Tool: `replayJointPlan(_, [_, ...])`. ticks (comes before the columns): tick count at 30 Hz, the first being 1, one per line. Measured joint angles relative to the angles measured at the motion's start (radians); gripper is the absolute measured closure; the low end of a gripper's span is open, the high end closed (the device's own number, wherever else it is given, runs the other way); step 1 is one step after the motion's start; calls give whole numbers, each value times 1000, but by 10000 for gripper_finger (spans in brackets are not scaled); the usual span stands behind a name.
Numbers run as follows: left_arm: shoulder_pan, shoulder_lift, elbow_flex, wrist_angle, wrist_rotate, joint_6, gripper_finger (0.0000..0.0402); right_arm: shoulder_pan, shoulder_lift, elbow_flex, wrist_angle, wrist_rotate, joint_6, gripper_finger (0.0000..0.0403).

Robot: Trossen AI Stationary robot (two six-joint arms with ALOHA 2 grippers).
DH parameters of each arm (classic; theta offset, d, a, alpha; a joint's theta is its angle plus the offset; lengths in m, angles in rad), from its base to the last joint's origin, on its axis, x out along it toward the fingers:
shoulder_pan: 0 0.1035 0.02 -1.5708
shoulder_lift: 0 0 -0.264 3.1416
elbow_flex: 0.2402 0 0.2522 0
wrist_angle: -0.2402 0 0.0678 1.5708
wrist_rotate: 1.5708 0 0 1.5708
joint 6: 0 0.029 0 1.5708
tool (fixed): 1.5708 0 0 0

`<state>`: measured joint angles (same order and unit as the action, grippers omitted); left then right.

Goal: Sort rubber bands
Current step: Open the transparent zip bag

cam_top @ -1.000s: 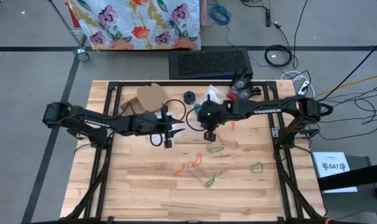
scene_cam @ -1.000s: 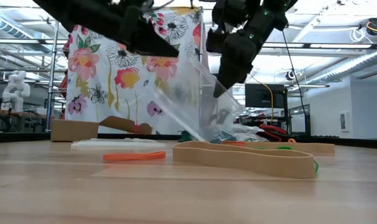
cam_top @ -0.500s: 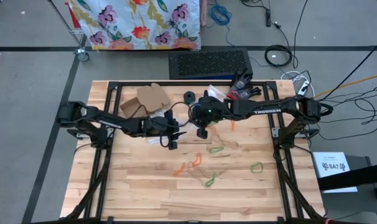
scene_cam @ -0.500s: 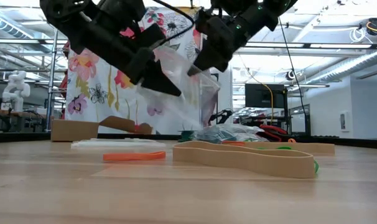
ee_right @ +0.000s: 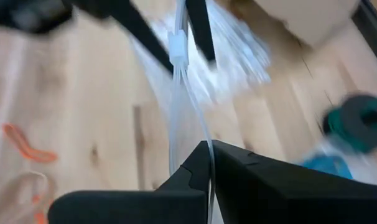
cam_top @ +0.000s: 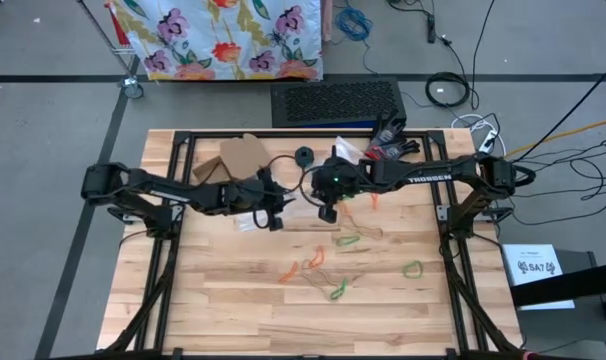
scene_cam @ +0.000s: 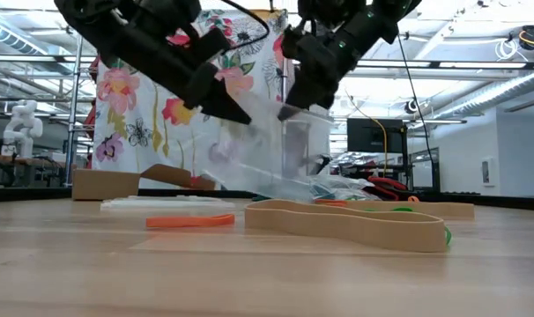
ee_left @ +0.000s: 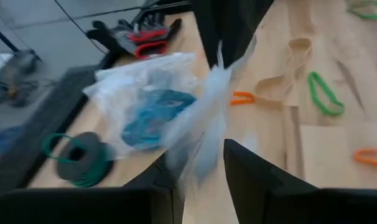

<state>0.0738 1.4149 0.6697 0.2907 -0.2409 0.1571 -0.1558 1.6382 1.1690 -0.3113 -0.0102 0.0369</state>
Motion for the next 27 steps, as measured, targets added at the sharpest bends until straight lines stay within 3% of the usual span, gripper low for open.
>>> replayJointPlan(5, [-2,-76,0,-68,-44,69,299,1,0,0,-59,66,16,403])
replayJointPlan(11, [-33,-75,0,-13,47,171,299,-2,0,0,-53,136,23,403])
replayJointPlan(20, [-37,-75,2,78,20,214,299,1,24,0,-95,140,31,403])
replayJointPlan(27, [-37,-75,20,59,1,226,299,8,77,0,-99,135,31,403])
